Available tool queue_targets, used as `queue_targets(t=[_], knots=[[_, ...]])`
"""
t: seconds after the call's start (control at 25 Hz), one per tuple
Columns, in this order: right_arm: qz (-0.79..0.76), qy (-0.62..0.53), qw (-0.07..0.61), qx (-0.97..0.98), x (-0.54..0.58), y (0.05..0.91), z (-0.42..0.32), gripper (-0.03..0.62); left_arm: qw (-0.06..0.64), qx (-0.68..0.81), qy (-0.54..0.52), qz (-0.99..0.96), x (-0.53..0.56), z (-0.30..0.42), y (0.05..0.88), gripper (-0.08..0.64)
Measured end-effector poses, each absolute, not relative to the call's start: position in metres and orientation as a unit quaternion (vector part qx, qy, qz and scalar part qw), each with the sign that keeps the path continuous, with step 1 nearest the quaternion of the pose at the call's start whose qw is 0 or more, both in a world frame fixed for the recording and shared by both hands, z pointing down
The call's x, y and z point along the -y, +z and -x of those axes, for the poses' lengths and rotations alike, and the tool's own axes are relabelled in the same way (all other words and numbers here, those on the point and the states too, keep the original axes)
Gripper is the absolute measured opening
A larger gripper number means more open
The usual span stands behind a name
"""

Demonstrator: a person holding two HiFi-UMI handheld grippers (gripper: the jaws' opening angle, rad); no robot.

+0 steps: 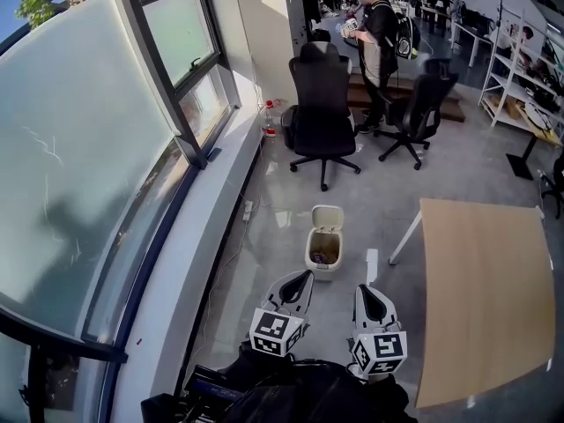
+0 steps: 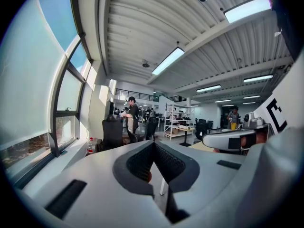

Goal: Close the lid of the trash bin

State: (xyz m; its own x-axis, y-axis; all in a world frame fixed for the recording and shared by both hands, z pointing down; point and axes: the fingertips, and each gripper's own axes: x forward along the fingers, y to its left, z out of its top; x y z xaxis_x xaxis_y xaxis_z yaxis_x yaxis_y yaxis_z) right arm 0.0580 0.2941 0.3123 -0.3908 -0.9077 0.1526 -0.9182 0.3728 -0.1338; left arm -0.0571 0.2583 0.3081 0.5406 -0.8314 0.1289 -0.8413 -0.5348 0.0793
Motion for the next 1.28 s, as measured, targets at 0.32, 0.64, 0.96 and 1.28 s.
queue_targets(t=[0.32, 0.64, 0.96, 1.28], knots=[[-0.537, 0.116, 0.034, 0.835, -0.304, 0.330, -0.076, 0.005, 0.080, 0.507, 0.047, -0.857, -0.269, 0.053, 0.326, 0.000], [-0.512, 0.121, 0.047, 0.849, -0.293, 0.342, -0.059, 0.005, 0.083, 0.521, 0.050, -0.848, -0.264, 0.061, 0.334, 0.000], [-0.511, 0.111, 0.058, 0.851, -0.255, 0.347, -0.042, 0.005, 0.082, 0.516, 0.038, -0.852, -0.220, 0.073, 0.338, 0.000], [-0.520, 0.100, 0.062, 0.846, -0.178, 0.339, -0.024, 0.005, 0.077, 0.496, 0.031, -0.865, -0.141, 0.082, 0.330, 0.000]])
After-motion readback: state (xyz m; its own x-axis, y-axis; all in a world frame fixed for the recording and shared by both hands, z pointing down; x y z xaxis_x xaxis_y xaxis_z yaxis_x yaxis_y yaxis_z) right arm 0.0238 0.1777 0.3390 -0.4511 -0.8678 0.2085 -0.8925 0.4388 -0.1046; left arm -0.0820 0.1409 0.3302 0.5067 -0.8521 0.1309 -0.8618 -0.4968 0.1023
